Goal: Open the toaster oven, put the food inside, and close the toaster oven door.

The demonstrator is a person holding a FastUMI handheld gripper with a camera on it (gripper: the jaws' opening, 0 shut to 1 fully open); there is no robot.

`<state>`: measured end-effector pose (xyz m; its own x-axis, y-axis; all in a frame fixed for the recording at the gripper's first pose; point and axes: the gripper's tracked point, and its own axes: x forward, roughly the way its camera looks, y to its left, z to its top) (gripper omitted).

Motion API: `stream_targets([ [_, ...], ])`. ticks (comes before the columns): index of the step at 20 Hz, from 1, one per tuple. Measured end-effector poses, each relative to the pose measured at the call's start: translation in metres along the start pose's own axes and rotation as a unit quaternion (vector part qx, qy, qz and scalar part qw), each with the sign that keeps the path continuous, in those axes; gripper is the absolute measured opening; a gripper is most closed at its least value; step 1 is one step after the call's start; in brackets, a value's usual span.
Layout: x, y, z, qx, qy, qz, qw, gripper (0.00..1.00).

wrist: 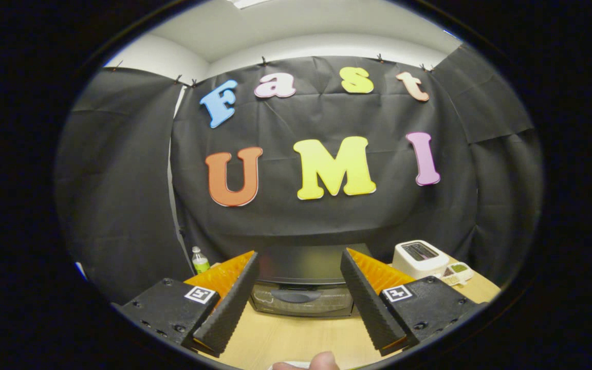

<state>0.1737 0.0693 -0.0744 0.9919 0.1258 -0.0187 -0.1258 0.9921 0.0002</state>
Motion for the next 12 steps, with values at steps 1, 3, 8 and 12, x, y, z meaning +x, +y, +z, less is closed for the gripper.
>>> stream_targets([
  [1, 0.014, -0.001, -0.010, 0.002, 0.003, -0.004, 1.000, 1.00],
  [3, 0.040, 0.001, -0.035, 0.017, 0.012, -0.002, 1.000, 1.00],
  [8, 0.103, -0.011, -0.098, 0.012, 0.041, -0.037, 0.998, 1.00],
  [12, 0.124, -0.013, -0.121, -0.003, 0.052, -0.054, 0.997, 1.00],
])
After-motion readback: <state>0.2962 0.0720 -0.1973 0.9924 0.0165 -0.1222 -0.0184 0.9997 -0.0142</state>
